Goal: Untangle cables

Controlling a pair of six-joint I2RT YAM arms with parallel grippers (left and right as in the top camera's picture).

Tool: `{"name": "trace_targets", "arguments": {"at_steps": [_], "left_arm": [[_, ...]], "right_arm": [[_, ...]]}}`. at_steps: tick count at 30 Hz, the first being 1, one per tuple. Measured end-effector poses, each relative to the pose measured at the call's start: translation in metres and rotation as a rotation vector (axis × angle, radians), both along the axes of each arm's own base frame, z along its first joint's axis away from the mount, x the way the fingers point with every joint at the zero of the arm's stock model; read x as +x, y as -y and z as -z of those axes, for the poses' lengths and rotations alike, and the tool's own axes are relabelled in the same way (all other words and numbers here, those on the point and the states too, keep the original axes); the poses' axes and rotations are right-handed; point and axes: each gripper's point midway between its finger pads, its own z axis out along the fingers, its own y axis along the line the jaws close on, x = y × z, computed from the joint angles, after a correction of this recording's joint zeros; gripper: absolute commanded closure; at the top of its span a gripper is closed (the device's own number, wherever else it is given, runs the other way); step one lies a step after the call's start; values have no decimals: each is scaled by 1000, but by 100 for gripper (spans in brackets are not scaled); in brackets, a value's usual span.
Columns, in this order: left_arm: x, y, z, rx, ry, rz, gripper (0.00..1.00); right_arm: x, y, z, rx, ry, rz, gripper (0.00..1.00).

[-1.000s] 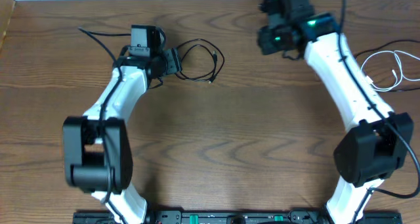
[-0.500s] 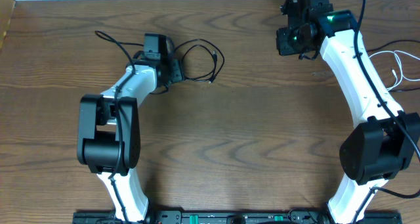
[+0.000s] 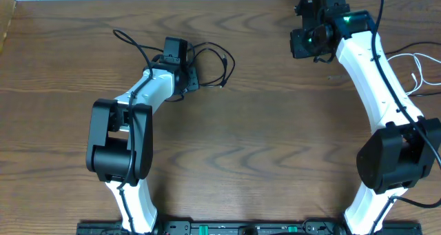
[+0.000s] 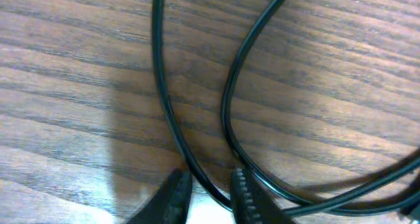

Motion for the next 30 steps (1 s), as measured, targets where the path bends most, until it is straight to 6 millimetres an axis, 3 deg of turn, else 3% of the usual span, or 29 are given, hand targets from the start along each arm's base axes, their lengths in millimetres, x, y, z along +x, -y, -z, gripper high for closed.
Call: {"name": "trace_targets", "arguments": {"at_steps": [2, 8, 11, 15, 20, 23, 24, 27, 30], "left_arm": [[0, -1, 0, 5, -1, 1, 92], [-5, -2, -1, 9, -20, -5, 93], [-8, -1, -11, 1, -14, -2, 92], [-3, 10, -60, -71, 87, 24, 92], [-6, 32, -144, -210, 256, 96, 92], [-16, 39, -174, -260, 302, 131, 92], [-19, 39, -176, -262, 298, 132, 92], [-28, 35, -168, -240, 249, 120, 68], [-40, 22, -149, -175, 165, 75, 63]], "right_arm": [[0, 0, 0, 0, -1, 0, 73], [0, 0, 0, 1, -1, 3, 68], [0, 0, 0, 1, -1, 2, 68], [1, 0, -1, 2, 3, 3, 68], [0, -2, 0, 3, 2, -2, 68], [-1, -9, 2, 21, -8, -19, 67], [-2, -14, 4, 35, -15, -30, 67], [-2, -29, 15, 79, -39, -66, 64], [6, -49, 31, 113, -41, -103, 63]]}}
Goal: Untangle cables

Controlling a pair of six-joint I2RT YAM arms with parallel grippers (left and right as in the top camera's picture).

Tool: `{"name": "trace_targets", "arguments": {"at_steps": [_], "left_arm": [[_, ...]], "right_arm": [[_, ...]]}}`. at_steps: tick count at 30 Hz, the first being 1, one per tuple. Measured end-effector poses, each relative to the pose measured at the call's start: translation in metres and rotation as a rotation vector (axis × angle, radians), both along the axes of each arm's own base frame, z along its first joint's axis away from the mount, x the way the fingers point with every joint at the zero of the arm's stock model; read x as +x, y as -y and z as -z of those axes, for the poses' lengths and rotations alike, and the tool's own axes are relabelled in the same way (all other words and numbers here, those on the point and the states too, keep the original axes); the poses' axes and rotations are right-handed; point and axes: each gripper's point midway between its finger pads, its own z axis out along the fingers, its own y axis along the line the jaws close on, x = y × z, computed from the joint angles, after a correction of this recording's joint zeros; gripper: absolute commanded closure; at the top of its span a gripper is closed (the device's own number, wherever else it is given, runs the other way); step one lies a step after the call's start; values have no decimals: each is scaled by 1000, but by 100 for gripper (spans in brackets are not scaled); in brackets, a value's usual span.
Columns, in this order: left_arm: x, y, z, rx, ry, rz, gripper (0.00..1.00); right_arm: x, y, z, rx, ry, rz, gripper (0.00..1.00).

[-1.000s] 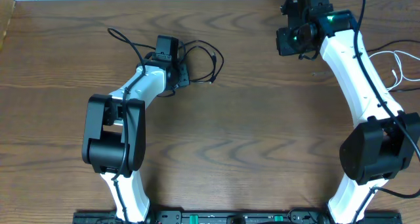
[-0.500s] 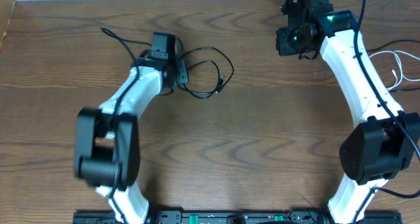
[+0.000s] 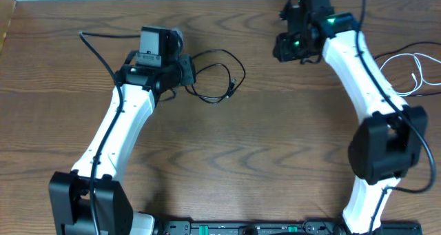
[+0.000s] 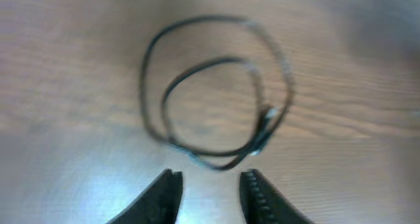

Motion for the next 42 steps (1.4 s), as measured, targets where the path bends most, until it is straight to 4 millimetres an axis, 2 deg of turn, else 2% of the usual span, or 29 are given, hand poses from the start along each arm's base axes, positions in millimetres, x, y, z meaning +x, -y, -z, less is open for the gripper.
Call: {"name": "trace_targets", "arguments": {"at_steps": [2, 5, 8, 14, 20, 24, 30, 36, 42], "left_arm": [[-7, -9, 11, 46, -46, -22, 63], [-14, -16, 18, 87, -86, -40, 62], [-19, -21, 22, 109, -111, -49, 63], [-29, -34, 28, 175, -154, -77, 62], [-31, -43, 30, 226, -163, -102, 62], [-33, -45, 30, 235, -169, -105, 63], [-33, -47, 31, 244, -170, -109, 62], [-34, -47, 31, 245, -176, -108, 63], [-35, -47, 32, 246, -181, -108, 62]], "right_arm": [[14, -16, 10, 24, 40, -26, 63], [29, -37, 22, 37, 100, -81, 56], [36, -61, 37, 35, 144, -153, 56], [21, -104, 83, 20, 108, -260, 56], [13, -134, 111, -15, 118, -311, 55], [15, -141, 119, -70, 152, -308, 57], [22, -136, 119, -129, 188, -282, 59], [46, -130, 107, -171, 295, -226, 57], [54, -119, 106, -199, 311, -193, 59]]}}
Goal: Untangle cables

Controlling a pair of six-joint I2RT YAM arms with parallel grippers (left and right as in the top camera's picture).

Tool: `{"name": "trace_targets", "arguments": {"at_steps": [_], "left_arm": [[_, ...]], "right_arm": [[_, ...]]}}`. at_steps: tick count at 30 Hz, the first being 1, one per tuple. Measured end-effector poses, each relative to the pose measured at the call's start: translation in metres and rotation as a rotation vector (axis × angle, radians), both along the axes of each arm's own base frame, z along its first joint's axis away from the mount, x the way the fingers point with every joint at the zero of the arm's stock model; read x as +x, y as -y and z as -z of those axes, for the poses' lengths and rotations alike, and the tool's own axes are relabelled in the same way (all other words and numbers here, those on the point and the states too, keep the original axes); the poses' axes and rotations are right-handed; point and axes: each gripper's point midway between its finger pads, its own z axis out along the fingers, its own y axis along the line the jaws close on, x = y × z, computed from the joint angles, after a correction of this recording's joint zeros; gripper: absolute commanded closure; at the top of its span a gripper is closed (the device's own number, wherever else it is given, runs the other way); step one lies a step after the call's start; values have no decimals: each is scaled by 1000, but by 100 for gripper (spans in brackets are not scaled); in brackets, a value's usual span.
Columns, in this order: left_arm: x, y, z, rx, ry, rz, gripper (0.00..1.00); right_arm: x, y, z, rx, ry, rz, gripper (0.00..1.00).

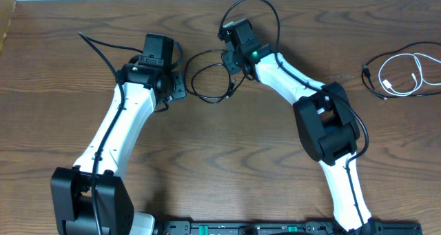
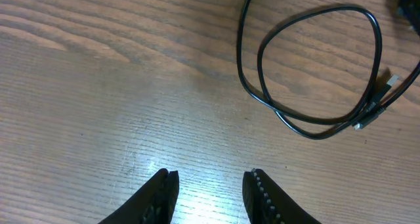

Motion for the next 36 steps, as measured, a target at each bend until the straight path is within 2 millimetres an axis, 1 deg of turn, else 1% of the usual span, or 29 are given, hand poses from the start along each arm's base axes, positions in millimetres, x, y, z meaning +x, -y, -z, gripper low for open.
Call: {"name": "trace_targets", "arguments": {"at_steps": [4, 7, 8, 9, 11, 13, 14, 15, 20, 23, 25, 27, 28, 29, 30, 32, 33, 36], "left_arm": [[0, 0, 0, 0, -1, 0, 62], [0, 0, 0, 0, -1, 0, 62], [0, 0, 0, 0, -1, 0, 62], [0, 0, 0, 0, -1, 0, 62], [0, 0, 0, 1, -1, 0, 63], [0, 0, 0, 0, -1, 0, 62], [0, 0, 0, 0, -2, 0, 62], [0, 0, 0, 0, -2, 0, 62], [0, 0, 0, 0, -2, 0, 62], [0, 0, 0, 0, -1, 0, 62], [0, 0, 0, 0, -1, 0, 62], [0, 0, 0, 0, -1, 0, 62], [0, 0, 0, 0, -1, 0, 62], [0, 0, 0, 0, -1, 0, 62], [0, 0, 0, 0, -1, 0, 62], [0, 0, 0, 0, -1, 0, 63], [0, 0, 0, 0, 0, 0, 62], [0, 0, 0, -1, 2, -1, 62]], "right_arm": [[2, 9, 4, -13, -10, 18, 60], [0, 14, 13, -28, -30, 24, 63], [-1, 14, 16, -33, -38, 24, 66], [-3, 14, 21, -35, -49, 20, 69], [-4, 14, 22, -35, -54, 17, 77], [-5, 11, 22, -31, -60, 5, 88], [-6, 10, 22, -30, -61, 2, 96], [-7, 9, 22, -29, -63, 2, 99], [-9, 8, 23, -29, -72, 2, 99], [-11, 10, 21, -18, -87, 10, 99], [-10, 13, 14, 5, -90, 14, 99], [-5, 16, -4, 45, -75, 22, 99], [-2, 17, -19, 75, -58, 25, 99], [1, 19, -45, 124, -29, 23, 99], [4, 20, -67, 160, -3, 18, 99], [7, 25, -119, 240, 67, 7, 99], [6, 29, -152, 288, 110, -1, 99], [-7, 44, -239, 397, 214, -30, 99]]}}
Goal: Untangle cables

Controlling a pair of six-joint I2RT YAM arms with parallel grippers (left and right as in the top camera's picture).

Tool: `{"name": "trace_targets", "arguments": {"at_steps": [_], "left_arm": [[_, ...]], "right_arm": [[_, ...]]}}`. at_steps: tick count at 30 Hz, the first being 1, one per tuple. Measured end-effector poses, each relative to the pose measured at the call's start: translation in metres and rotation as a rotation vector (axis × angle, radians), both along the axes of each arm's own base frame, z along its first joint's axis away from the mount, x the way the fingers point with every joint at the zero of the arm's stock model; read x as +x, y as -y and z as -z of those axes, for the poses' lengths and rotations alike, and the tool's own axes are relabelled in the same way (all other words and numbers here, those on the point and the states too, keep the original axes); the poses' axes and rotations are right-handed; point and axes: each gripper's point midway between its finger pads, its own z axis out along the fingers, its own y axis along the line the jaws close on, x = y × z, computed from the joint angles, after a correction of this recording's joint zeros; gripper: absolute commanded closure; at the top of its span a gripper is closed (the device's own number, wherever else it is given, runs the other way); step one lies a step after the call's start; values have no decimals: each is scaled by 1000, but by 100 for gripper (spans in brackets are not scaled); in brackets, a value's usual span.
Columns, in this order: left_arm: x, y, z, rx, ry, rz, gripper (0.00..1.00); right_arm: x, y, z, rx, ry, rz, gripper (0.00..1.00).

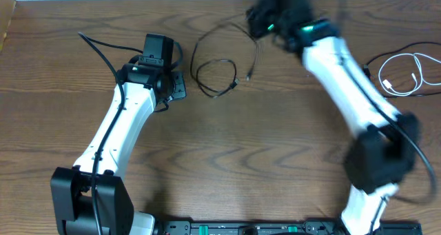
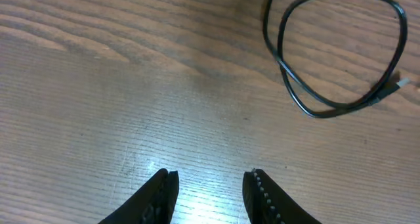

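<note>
A black cable [image 1: 207, 89] lies in a loose loop on the wooden table, and one strand rises toward the back right. That strand reaches my right gripper [image 1: 260, 20], which is blurred and seems shut on it. A plug end [image 1: 249, 74] hangs down below the strand. My left gripper [image 1: 177, 87] stands left of the loop, apart from it. In the left wrist view the left gripper [image 2: 209, 179] is open with bare wood between its fingers. The cable loop [image 2: 308, 111] lies ahead of it to the right.
A white cable [image 1: 406, 73] and a further dark cable [image 1: 375, 58] lie at the right edge of the table [image 1: 227, 159]. The left arm's own black lead [image 1: 93, 43] trails off to the far left.
My right gripper has gone from the loop's upper right edge to a spot further back and right. One strand has come out of the coil. The loop has shifted right. The left arm has not moved.
At first my left gripper was nearly shut around a strand in the coil, with my right gripper far off at the back right. Then the left one stood open, back from the coil. Later the right gripper was at the coil; now a strand runs up to it.
</note>
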Motion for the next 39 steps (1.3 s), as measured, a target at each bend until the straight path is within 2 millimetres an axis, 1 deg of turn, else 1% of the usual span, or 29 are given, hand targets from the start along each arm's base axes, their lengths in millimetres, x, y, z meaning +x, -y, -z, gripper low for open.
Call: {"name": "trace_targets", "arguments": {"at_steps": [2, 3, 4, 5, 7, 10, 12, 15, 17, 21, 24, 28, 31, 35, 38, 39], "left_arm": [[1, 0, 0, -3, 3, -6, 54], [1, 0, 0, -5, 3, -11, 52], [1, 0, 0, -8, 4, -19, 51], [1, 0, 0, -10, 5, -24, 50], [3, 1, -1, -17, 12, -33, 50], [5, 3, -2, -29, 22, -36, 50], [6, 3, -2, -33, 23, -35, 50], [6, 4, -2, -35, 23, -34, 50], [6, 3, -2, -29, 24, -37, 50], [4, -5, -2, -5, 17, -55, 50], [1, -20, 0, 7, -1, -97, 50], [-3, -52, 2, 8, -22, -205, 50], [-7, -73, 1, 1, -33, -280, 50], [-11, -86, 1, -5, -40, -334, 50], [-12, -88, 1, -7, -44, -347, 50], [-12, -88, 1, -8, -45, -347, 50]], "right_arm": [[-14, 3, -33, 39, 27, -24, 99], [-21, 2, -42, 52, 28, -40, 99], [-30, 1, -48, 62, 18, -57, 99], [-36, -1, -48, 64, 0, -71, 97], [-44, -3, -39, 59, -49, -86, 94], [-48, -1, -14, 30, -134, -68, 86], [-48, 2, 2, 7, -179, -57, 85], [-47, 3, 34, -29, -261, -46, 85], [-48, 0, 57, -50, -316, -49, 83], [-52, -14, 104, -95, -404, -85, 75], [-61, -32, 136, -153, -433, -164, 67], [-77, -60, 163, -226, -419, -291, 65], [-86, -86, 179, -268, -373, -390, 61], [-91, -115, 198, -294, -310, -473, 58], [-91, -136, 215, -304, -261, -509, 57], [-91, -140, 220, -308, -253, -517, 57]]}}
